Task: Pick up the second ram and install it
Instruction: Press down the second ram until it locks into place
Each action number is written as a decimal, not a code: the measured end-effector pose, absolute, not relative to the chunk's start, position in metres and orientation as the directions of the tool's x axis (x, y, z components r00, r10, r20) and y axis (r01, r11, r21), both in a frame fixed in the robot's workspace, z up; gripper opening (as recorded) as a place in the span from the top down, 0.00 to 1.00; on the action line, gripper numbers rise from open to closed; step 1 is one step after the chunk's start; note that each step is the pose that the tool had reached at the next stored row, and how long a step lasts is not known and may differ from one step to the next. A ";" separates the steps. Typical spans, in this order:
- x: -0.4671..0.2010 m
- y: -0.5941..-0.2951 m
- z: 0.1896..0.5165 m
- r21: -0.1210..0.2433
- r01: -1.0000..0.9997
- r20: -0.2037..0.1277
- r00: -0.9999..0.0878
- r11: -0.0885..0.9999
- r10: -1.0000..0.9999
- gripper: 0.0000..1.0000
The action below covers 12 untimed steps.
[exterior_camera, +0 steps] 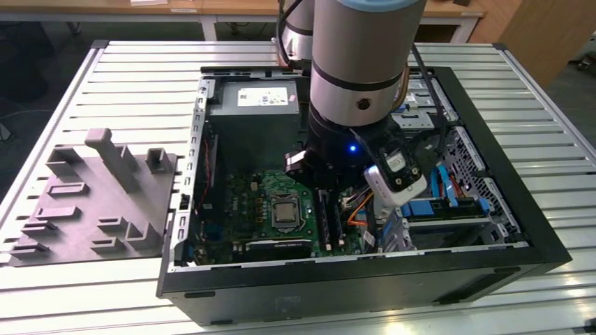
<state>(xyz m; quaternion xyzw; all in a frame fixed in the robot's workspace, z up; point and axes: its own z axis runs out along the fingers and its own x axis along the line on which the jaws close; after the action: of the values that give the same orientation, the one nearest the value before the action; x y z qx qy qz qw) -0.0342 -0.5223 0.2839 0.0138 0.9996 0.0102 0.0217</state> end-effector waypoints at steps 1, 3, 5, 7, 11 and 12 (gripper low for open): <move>-0.034 -0.523 0.283 0.021 0.029 -0.043 -0.999 0.999 0.030 0.90; -0.034 -0.523 0.282 0.020 0.040 -0.043 -0.998 0.999 0.041 0.90; -0.034 -0.523 0.282 0.020 0.041 -0.043 -0.998 0.999 0.042 0.90; -0.034 -0.523 0.281 0.020 0.041 -0.043 -0.998 0.999 0.042 0.90; -0.034 -0.523 0.276 0.020 0.041 -0.043 -0.998 0.999 0.042 0.90; -0.034 -0.523 0.276 0.020 0.041 -0.043 -0.998 0.999 0.042 0.90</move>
<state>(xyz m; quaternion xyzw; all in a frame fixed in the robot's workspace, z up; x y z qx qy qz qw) -0.0342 -0.5228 0.2761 0.0209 0.9995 0.0094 0.0218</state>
